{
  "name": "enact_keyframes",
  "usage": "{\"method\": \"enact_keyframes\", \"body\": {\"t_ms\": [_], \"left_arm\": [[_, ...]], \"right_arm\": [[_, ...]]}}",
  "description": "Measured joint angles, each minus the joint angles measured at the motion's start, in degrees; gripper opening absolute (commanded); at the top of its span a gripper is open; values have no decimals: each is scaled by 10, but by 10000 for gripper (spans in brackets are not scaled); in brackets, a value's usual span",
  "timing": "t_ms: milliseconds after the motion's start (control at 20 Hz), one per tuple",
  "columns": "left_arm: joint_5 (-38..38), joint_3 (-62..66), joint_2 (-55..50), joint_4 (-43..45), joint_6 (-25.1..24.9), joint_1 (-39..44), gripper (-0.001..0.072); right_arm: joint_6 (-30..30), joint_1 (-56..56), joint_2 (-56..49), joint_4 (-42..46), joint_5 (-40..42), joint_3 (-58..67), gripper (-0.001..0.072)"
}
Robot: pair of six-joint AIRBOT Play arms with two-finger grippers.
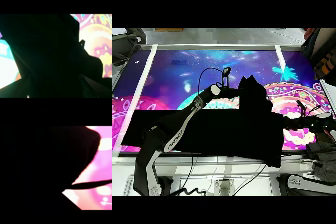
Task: Fold the clothes and pants, and hang the long-sleeved shirts on hangers.
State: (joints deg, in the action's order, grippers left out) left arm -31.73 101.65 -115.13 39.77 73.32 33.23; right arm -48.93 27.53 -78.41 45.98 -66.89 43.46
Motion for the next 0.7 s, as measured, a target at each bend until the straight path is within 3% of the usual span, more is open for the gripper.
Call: {"method": "enact_keyframes", "body": {"t_ms": [250,650,700], "left_arm": [[10,1,0,-5,0,3,696],[21,1,19,-21,0,-45,696],[21,1,26,-18,0,-60,696]], "right_arm": [[-14,-131,87,3,-9,-13,10],[-27,-447,201,1,-7,-16,18],[-28,-478,206,-3,-2,-15,183]]}}
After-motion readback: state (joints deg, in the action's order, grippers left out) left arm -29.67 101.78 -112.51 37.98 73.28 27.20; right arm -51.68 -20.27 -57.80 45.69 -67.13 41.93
